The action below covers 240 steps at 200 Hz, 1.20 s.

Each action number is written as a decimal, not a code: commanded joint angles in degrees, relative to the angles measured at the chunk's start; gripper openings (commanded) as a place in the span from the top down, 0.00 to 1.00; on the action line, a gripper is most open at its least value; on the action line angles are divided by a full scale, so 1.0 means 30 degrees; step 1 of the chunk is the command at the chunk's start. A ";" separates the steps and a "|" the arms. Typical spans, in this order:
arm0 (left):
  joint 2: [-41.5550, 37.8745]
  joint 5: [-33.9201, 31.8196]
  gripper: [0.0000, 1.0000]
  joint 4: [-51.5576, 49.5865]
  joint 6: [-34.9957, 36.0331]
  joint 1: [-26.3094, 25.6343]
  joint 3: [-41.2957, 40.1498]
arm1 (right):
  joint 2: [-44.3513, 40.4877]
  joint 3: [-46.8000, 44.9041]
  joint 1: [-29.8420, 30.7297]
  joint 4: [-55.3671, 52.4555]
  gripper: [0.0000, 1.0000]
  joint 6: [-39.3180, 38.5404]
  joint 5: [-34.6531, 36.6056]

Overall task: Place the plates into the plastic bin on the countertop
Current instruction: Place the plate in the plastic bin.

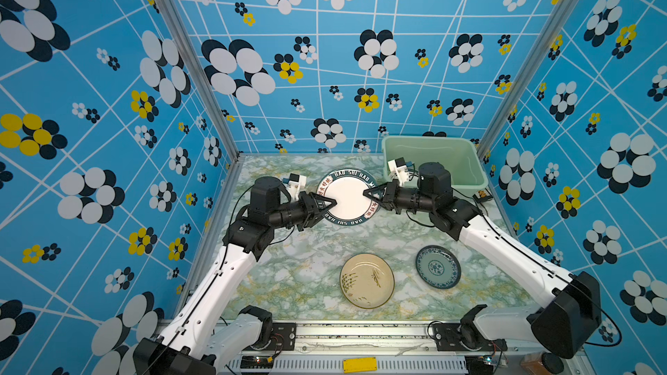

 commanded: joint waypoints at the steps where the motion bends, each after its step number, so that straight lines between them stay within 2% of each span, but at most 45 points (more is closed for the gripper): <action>1: -0.0544 -0.0425 0.33 -0.0009 0.0648 0.0197 0.0742 | -0.0193 0.1698 -0.0410 -0.1161 1.00 -0.0610 0.1269; 37: -0.1785 -0.2511 0.00 -0.0218 0.2677 0.0477 0.0894 | 0.0100 0.3673 -0.2306 -0.3308 1.00 -0.0828 0.1765; 77: -0.2637 -0.4030 0.01 -0.0511 0.4957 0.0514 0.1066 | 0.0763 0.5942 -0.5745 -0.7016 1.00 -0.2292 0.2746; 120: -0.1336 -0.4167 0.01 -0.2768 0.9110 0.0109 0.3400 | 0.2255 0.7188 -0.9297 -0.8333 1.00 -0.2963 0.3610; 158: 0.0690 -0.5141 0.01 -0.4090 1.2464 -0.1436 0.5205 | 0.4331 0.9083 -1.0629 -0.9388 1.00 -0.4457 0.4659; 194: 0.2398 -0.5851 0.01 -0.4223 1.3865 -0.2878 0.5858 | 0.6684 1.1362 -1.1364 -1.0678 1.00 -0.5833 0.5477; 240: 0.4272 -0.6078 0.01 -0.3940 1.4837 -0.3685 0.6343 | 0.9505 1.4070 -1.1849 -1.2059 1.00 -0.7014 0.6079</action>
